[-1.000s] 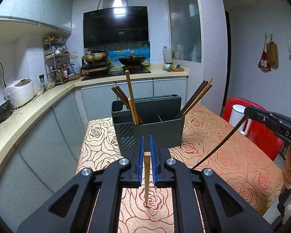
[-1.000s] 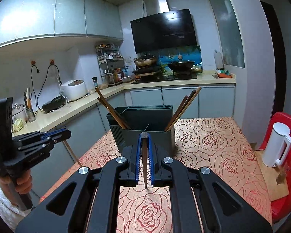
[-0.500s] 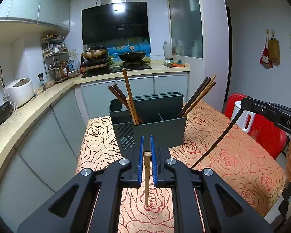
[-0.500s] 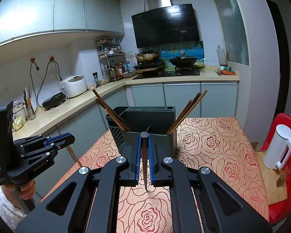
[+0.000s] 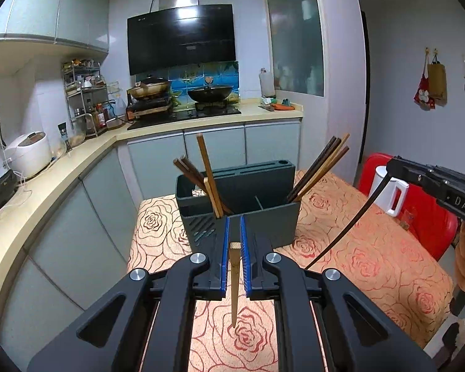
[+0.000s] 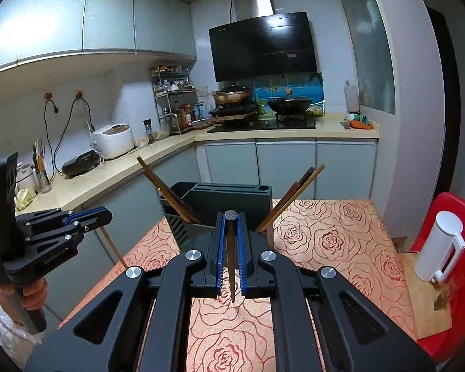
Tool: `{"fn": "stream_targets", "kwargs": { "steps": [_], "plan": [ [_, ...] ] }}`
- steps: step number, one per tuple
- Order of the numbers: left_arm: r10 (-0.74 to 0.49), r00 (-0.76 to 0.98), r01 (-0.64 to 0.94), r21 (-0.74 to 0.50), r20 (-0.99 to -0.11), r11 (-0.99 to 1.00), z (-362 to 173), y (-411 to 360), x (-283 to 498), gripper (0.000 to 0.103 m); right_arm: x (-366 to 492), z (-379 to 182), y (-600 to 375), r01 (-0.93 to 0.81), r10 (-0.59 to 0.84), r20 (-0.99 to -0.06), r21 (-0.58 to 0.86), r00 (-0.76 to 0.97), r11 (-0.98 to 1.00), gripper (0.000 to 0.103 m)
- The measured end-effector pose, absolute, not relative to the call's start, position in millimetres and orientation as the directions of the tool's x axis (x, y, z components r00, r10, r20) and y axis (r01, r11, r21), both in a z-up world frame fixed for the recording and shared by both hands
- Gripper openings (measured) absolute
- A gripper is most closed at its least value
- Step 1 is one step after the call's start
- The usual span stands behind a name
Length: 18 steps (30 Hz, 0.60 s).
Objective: Organize utensils
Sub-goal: 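Lift both held chopsticks and carry them up over the green holder box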
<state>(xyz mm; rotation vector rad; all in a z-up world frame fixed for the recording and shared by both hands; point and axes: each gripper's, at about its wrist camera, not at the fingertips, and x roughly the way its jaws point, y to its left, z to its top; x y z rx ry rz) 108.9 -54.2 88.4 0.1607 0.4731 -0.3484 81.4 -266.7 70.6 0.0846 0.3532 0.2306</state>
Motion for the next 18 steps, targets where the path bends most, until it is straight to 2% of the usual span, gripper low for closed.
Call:
{"fn": "stream_targets", "kwargs": {
  "steps": [9,18],
  "plan": [
    [-0.309,0.844,0.375,0.07,-0.438,0.924,121,-64,120,0.007,92,84,-275,-0.186,0.211,-0.323,0.107,0.922,0.977,0.008],
    [-0.324,0.872,0.375,0.078,-0.367,0.924,167,-81,136,0.007,114,118,-285,-0.174,0.203,-0.301,0.12,0.932,0.977,0.008]
  ]
}}
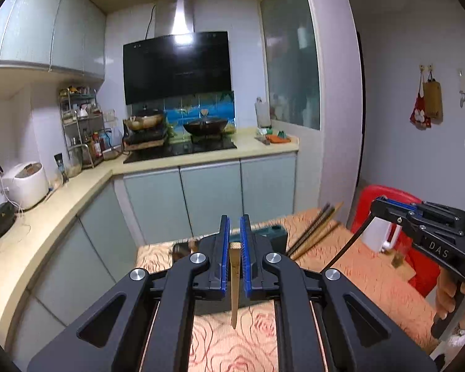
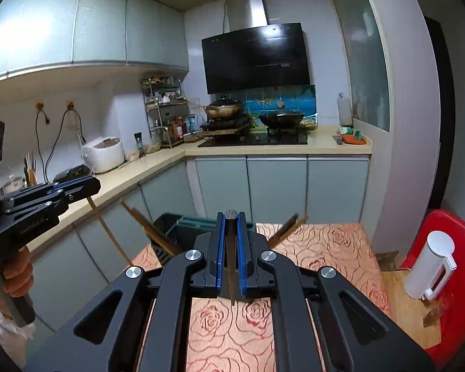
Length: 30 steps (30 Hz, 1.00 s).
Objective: Organize utensils
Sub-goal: 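Lift both held chopsticks and carry them up over the green holder box, then lower both chopsticks into the holder and open both tools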
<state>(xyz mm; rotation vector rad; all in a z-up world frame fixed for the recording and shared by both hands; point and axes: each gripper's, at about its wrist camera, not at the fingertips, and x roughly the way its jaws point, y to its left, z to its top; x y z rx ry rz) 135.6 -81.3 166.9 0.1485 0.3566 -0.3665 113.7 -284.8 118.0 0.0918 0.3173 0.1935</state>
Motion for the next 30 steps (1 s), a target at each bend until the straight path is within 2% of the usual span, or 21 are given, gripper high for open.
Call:
{"fn": "stream_targets", "kwargs": {
  "steps": [16,22,30],
  "plan": [
    [-0.294,0.902,0.321,0.036,-0.315,0.946,202,-97,189,0.007,150,165,-276,-0.158,0.184,-0.253,0.119,0.95,0.98,0.008],
    [-0.297,0.9,0.32,0.021,-0.32,0.947,193,-105,209,0.007,170,160,-275,-0.145,0.177,-0.279,0.132,0.944,0.981,0.008],
    [-0.282,0.878,0.315,0.025,-0.387,0.949,156,-112,240,0.007,201,140,-271,-0.127,0.164,-0.363,0.123,0.917,0.984,0.008]
  ]
}}
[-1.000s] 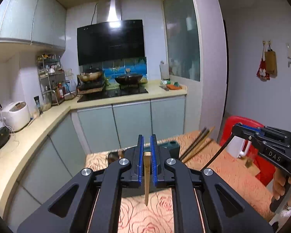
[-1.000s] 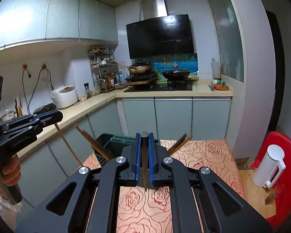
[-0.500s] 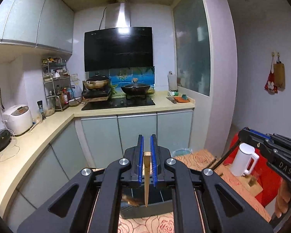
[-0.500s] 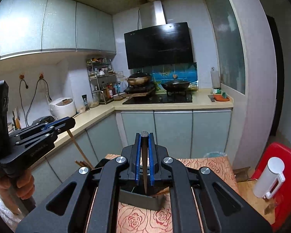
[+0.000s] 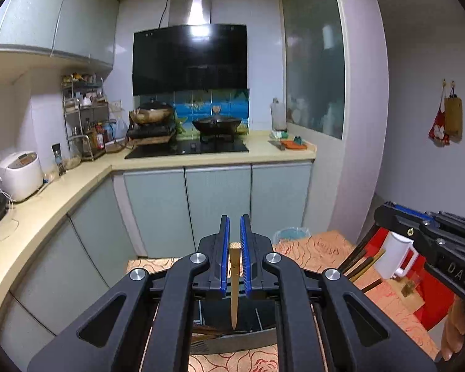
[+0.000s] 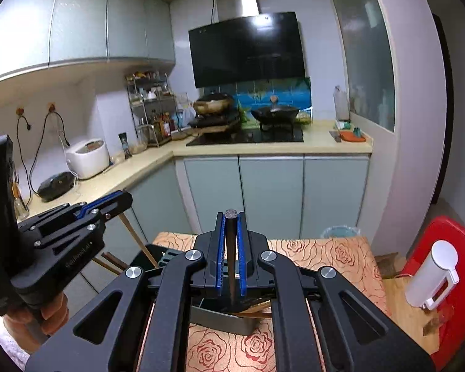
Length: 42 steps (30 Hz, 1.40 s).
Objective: Organize utensils
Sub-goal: 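Lower both chopsticks into the holder and open both tools, then pull both open tools back away from the holder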
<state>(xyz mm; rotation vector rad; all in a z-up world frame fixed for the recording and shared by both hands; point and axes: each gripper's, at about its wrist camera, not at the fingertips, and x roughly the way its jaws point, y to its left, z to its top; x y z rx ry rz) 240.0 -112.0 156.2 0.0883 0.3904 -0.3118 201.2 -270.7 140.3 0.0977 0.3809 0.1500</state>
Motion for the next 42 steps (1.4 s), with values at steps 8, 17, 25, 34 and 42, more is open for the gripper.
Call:
{"fn": "stream_targets", "kwargs": {
  "steps": [8,17,25,34,42],
  "plan": [
    [-0.263,0.857,0.302,0.017,-0.442,0.953,128,-114,262,0.007,226,119,-262,-0.127,0.169,-0.426,0.126,0.889,0.984,0.008],
    [-0.26,0.858,0.286,-0.008,-0.443,0.958,127,-104,258,0.043,232,108,-267,-0.132,0.192,-0.44,0.164,0.877,0.978,0.038],
    [-0.257,0.881,0.281,0.002,-0.396,0.96,141,-93,239,0.07,217,120,-274,-0.118,0.185,-0.4,0.184,0.898,0.976,0.047],
    [-0.249,0.894,0.274,0.015,-0.373,0.962,145,-85,211,0.088,189,127,-282,-0.112,0.168,-0.366,0.168,0.915,0.979,0.064],
    [-0.201,0.897,0.243,0.059,-0.395,0.968,126,-75,181,0.092,162,114,-286,-0.088,0.139,-0.369,0.152,0.919,0.984,0.078]
  ]
}}
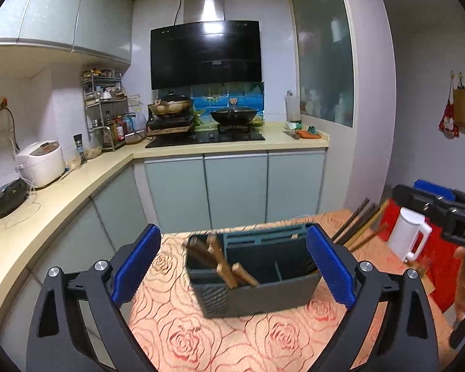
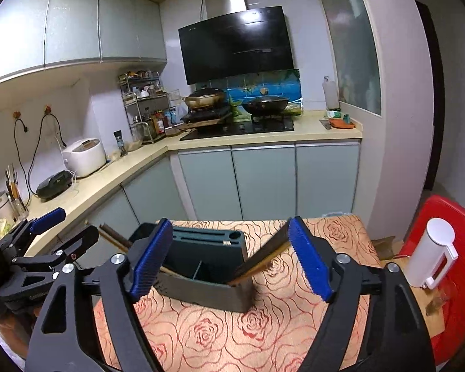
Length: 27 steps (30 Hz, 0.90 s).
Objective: Organize utensils
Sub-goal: 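Pull both open tools back away from the holder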
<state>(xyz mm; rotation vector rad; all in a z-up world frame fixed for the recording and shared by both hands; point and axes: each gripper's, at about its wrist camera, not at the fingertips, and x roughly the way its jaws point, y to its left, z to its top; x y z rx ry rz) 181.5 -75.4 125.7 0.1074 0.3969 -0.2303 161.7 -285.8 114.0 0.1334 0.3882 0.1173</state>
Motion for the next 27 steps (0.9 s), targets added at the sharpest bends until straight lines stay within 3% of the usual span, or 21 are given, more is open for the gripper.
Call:
{"fn": "stream_targets", "kwargs": {
  "steps": [5,8,27],
  "plan": [
    [-0.181,0.883,0.228,0.06,-0.433,0.972,107,-66,167,0.093,141,102,-282,-0.085,0.13,-0.359,0.139,0.924,0.987,0.091],
    [-0.17,0.877,0.222,0.066,-0.449,0.973,96,-61,158,0.093,129,91,-274,-0.096,0.134,-0.365,0.122,0.921,0.988,0.094],
    [-0.033,0.916,0.082,0.106,-0.399,0.991,56,-37,85,0.096,82,44,-233,-0.08,0.09,-0.393,0.043,0.915,0.996,0.096]
  ]
}}
